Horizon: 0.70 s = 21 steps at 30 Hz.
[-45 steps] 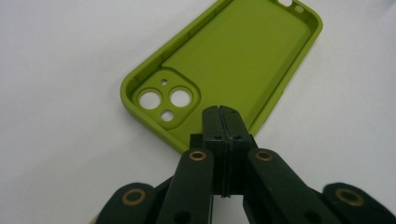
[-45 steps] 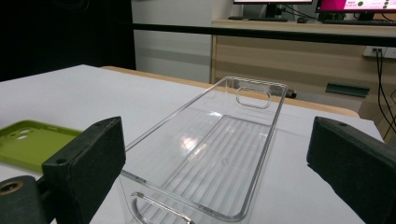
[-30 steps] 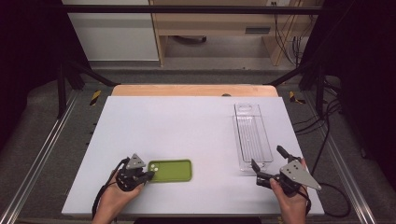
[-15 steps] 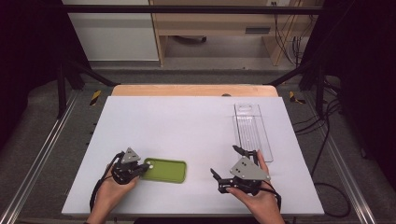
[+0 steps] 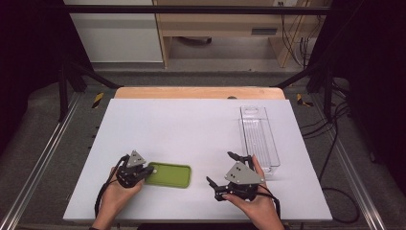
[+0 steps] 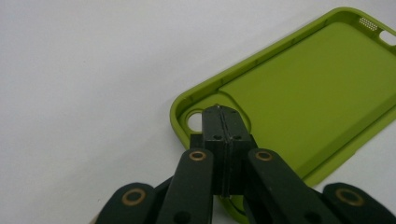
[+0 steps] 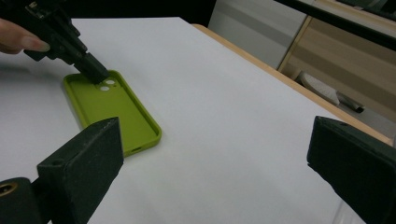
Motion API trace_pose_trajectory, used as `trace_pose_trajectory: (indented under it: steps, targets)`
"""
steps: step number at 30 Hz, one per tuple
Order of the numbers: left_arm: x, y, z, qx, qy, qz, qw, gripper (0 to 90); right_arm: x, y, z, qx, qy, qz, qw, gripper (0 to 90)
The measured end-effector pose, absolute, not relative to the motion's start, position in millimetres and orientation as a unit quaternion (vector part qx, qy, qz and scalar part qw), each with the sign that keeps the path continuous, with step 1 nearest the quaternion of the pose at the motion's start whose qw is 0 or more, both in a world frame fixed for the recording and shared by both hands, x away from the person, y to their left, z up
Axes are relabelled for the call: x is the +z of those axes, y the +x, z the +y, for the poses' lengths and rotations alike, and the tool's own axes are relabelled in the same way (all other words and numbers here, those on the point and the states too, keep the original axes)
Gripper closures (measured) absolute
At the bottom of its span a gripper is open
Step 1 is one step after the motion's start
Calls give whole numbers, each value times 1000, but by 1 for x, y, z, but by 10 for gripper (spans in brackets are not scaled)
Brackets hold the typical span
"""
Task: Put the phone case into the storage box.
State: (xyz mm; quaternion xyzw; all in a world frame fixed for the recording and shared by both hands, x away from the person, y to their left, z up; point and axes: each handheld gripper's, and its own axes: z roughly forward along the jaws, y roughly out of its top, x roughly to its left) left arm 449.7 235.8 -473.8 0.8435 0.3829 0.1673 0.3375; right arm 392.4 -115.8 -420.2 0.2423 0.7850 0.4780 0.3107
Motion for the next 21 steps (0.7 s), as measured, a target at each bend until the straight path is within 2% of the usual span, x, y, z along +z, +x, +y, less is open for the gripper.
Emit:
trace_pose_trajectory:
  steps: [10,21]
  targets:
    - [-473,449,235,173,842,383,338,900,-421,397,-102,474,230,799,289,40]
    - [-461,444,243,196,817,396,371,900,-423,405,-98,469,227,807,277,40]
